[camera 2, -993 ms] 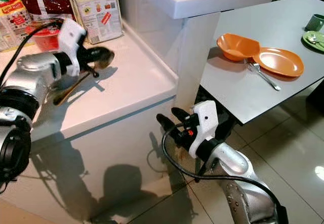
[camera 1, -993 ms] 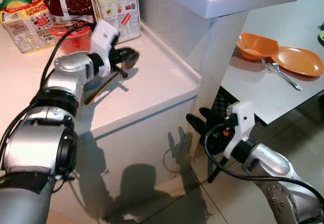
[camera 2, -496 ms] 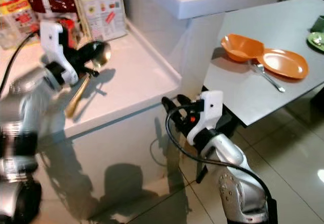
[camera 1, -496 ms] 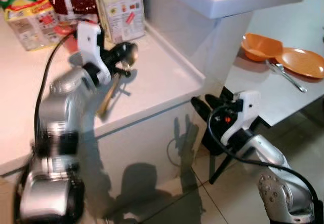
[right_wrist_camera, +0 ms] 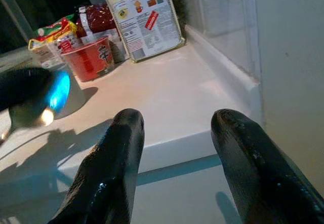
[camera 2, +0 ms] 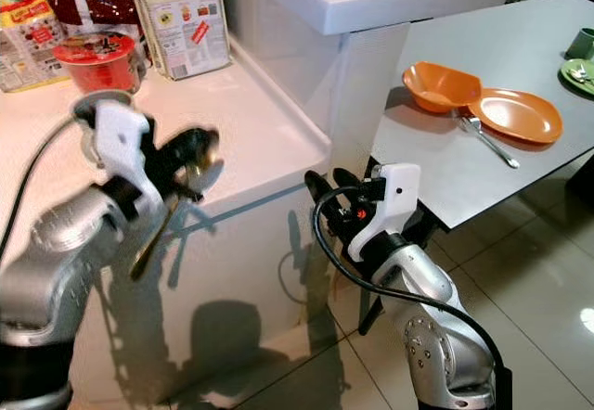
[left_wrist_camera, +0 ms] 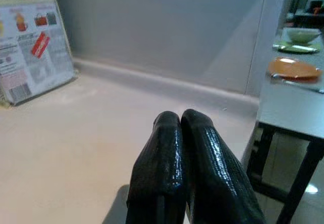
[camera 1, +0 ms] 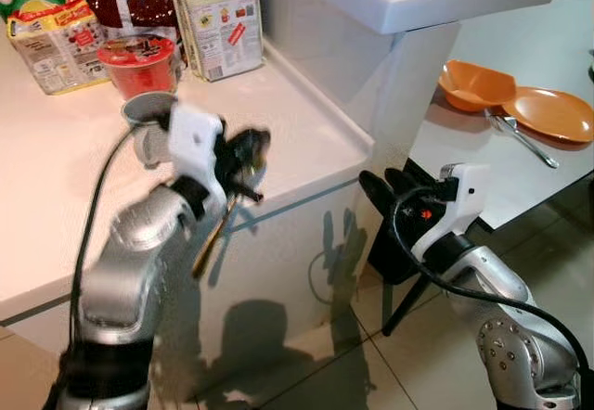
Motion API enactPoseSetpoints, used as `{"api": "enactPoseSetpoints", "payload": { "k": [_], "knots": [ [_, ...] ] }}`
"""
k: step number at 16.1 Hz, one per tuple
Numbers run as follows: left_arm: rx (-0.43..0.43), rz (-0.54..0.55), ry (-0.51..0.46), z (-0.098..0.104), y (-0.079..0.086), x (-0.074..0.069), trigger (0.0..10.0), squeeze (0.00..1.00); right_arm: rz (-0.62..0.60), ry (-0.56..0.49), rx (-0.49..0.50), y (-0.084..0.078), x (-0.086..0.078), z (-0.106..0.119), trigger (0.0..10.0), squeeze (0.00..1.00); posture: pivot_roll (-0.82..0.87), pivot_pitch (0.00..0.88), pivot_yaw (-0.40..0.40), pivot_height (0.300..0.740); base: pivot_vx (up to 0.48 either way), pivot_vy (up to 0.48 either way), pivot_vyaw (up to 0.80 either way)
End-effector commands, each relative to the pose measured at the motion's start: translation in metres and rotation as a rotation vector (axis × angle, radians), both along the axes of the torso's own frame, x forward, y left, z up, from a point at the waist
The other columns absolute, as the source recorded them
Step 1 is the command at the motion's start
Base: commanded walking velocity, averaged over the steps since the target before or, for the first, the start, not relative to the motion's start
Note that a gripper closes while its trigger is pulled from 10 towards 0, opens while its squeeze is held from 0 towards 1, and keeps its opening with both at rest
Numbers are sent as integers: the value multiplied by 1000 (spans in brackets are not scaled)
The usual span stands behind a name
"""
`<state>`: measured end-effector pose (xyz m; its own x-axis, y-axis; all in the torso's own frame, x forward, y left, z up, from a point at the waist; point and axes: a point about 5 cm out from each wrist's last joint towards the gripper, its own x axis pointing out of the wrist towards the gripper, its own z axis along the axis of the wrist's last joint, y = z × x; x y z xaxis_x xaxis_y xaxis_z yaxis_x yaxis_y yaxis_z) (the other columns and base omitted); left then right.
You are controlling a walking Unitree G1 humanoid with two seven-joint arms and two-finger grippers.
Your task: Setting the table
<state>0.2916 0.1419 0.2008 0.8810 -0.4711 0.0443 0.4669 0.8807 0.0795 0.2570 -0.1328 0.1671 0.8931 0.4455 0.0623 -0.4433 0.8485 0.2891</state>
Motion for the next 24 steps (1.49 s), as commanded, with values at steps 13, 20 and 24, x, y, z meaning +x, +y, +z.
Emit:
{"api": "enactPoseSetpoints", "payload": {
  "k": [13, 20, 24],
  "knots": [
    [30, 154, -72, -13, -18, -3, 10000, 0, -205, -107, -88, -32, 12, 12, 10000, 0, 14, 0, -17, 740, 0, -366, 246],
    [63, 217, -101, -15, -17, 7, 10000, 0, -265, -90, -107, -41, 17, 8, 10000, 0, 19, 0, -23, 740, 0, -364, 800],
    [64, 309, -65, -27, -8, 14, 10000, 0, -313, -42, -226, -38, 23, -4, 10000, 0, 4, 0, -26, 740, 0, -366, 200]
  ]
}}
